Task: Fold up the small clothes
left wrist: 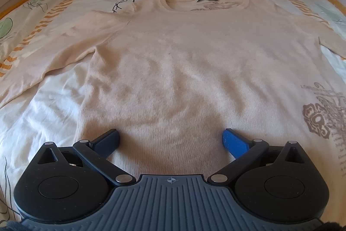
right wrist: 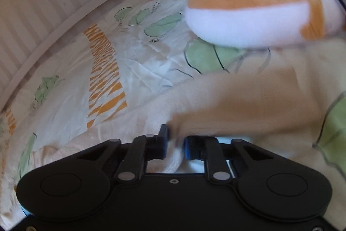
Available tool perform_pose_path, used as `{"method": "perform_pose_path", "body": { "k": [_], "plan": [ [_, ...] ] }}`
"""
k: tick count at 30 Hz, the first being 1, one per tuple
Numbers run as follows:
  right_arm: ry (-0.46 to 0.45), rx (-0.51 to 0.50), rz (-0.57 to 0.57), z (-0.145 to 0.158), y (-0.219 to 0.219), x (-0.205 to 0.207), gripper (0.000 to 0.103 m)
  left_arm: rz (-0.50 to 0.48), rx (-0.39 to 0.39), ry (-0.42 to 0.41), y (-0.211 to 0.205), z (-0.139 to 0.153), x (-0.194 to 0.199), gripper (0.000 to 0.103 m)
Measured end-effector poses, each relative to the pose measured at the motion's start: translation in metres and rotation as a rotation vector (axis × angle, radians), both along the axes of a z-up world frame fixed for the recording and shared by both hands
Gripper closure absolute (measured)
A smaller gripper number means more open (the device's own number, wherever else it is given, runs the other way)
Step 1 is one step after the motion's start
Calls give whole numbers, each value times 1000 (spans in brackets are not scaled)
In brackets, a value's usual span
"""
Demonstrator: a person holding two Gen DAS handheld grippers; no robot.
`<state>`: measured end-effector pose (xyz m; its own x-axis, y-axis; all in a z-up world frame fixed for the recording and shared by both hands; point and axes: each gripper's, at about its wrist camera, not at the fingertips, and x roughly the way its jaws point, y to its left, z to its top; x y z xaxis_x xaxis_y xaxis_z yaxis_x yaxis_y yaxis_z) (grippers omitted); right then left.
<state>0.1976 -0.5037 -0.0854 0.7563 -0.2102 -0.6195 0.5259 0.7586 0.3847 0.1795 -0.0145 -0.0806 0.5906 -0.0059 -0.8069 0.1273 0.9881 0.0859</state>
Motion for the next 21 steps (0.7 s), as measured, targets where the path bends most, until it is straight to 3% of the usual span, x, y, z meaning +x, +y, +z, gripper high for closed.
{"method": "perform_pose_path", "body": {
  "k": [6,11,14,18,21],
  "plan": [
    [-93,-204,260,74,81,22,88,-9,-15,-27,2,-1,-1,0],
    [-197,-243,579,109,188,42,91,-17,-29,-47,4,-2,-4,0],
    [-190,-207,766,100,255,56,91,-28,-41,-54,7,-2,-5,0],
    [-112,-196,981,62,330,64,91,-48,-57,-64,11,-1,-7,0],
    [-85,-196,1087,38,355,55,86,-62,-66,-74,13,-1,-9,0]
  ]
}}
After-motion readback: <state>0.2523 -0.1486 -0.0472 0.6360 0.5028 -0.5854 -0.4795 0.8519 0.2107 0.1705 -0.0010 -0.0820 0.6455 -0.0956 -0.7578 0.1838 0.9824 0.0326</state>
